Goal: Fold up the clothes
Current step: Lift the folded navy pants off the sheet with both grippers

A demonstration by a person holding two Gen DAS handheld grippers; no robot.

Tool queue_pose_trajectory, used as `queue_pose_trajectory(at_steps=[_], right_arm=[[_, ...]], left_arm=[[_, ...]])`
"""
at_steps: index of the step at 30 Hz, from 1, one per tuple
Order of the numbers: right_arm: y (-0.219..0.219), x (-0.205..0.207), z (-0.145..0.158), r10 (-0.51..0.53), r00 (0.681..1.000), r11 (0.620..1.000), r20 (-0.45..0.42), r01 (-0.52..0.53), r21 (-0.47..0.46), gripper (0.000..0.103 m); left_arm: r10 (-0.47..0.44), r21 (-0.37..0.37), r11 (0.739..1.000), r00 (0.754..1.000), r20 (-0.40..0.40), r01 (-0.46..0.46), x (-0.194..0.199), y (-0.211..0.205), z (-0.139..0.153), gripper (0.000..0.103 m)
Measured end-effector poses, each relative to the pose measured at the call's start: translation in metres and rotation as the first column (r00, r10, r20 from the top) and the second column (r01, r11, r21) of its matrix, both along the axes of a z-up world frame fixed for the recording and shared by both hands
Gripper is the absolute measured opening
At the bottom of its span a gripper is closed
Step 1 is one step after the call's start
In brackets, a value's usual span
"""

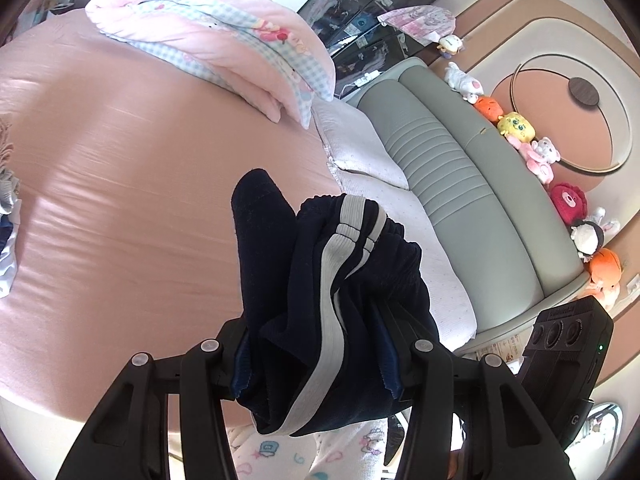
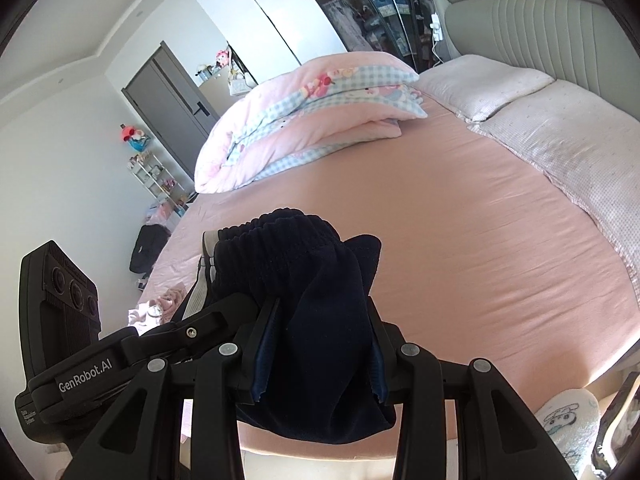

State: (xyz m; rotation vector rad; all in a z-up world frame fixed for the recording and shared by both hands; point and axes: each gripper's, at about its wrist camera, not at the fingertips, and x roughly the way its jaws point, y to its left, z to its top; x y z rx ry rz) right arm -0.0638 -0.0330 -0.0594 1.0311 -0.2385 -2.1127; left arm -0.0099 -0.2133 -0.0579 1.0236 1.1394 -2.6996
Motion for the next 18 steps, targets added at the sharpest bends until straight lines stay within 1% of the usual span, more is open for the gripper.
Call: queue_pose_trajectory(at_steps=[2,5,8,11,18], right_arm=[[-0.006,0.008,0.005,0.022,1.000,1.000,-0.010,-0.022,0.000,0.039],[-0.016,0.018,0.010,0.051,0.999,0.999,-0.016,-0.051,0.003,0.039],[-0.028,0.026,0.013,0.077,0.997,0.997,-0.021,-0.077,0.015,0.039],[-0.042,0.032,0.014,0.098,0.995,0.995,-0.028,-0.098,0.025,0.039],[-0.081,0.036,0.019,0.098,0.995,0.995,-0.020,-0.098,0.003,0.039]], left_arm=[[0.028,0.003,1.000,0.999,-0.014,-0.028,0.007,-0.002,0.003,0.047],[0.077,0.026,0.997,0.996,-0.033,-0.076,0.021,-0.009,0.003,0.047],[0.108,0.055,0.993,0.993,-0.043,-0.105,0.034,-0.019,0.001,0.047],[0.128,0.068,0.990,0.990,-0.052,-0.124,0.042,-0.031,-0.001,0.047],[0.137,0.067,0.989,0.988,-0.074,-0.132,0.046,-0.070,0.005,0.047]])
